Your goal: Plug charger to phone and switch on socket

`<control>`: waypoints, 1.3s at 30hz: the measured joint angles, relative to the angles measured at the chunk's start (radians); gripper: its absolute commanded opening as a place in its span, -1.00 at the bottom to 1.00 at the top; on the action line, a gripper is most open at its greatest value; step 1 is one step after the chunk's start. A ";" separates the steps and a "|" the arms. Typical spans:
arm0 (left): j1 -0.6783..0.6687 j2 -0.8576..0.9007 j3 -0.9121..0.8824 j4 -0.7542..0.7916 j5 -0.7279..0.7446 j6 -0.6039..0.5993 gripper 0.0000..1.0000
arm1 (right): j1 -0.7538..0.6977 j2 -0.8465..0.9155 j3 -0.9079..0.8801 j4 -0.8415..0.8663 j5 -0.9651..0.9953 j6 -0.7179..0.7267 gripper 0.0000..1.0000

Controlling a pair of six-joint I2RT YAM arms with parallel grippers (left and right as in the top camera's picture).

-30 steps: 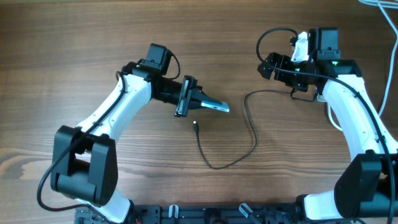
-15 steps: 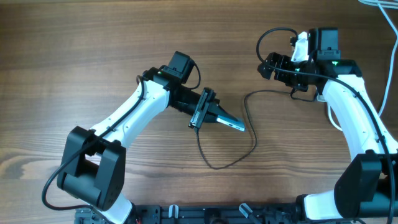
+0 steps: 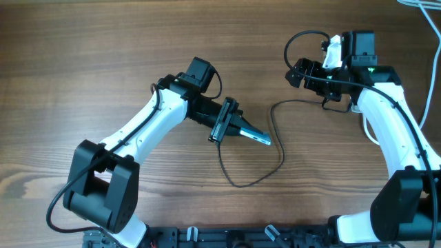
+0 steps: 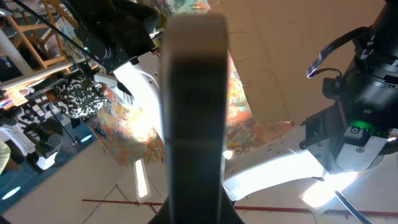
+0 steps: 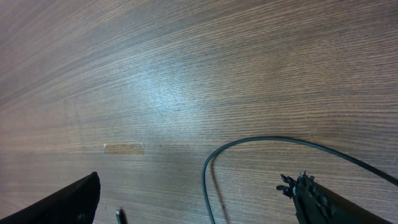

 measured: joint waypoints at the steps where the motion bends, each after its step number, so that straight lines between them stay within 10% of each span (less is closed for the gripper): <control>1: 0.000 0.000 0.000 0.000 0.000 0.000 -0.92 | 0.000 0.000 0.000 0.000 0.000 0.000 0.99; 11: 0.000 0.000 0.000 0.336 -0.309 0.015 -0.92 | 0.000 0.000 0.000 0.000 0.000 0.000 1.00; 17: 0.042 0.000 0.000 0.498 -0.485 0.312 -0.92 | 0.000 0.000 0.000 0.000 0.000 0.000 0.99; 25: 0.303 0.000 0.001 0.292 -0.525 0.761 -0.92 | 0.000 0.000 0.000 0.000 0.000 0.000 0.99; 36: 0.499 0.000 0.001 0.229 -0.518 0.938 -0.92 | 0.000 0.000 0.000 0.007 0.000 0.008 0.97; 39: 0.499 0.000 0.001 0.229 -0.517 0.944 -0.92 | 0.000 0.000 0.000 -0.012 -0.029 0.019 -0.91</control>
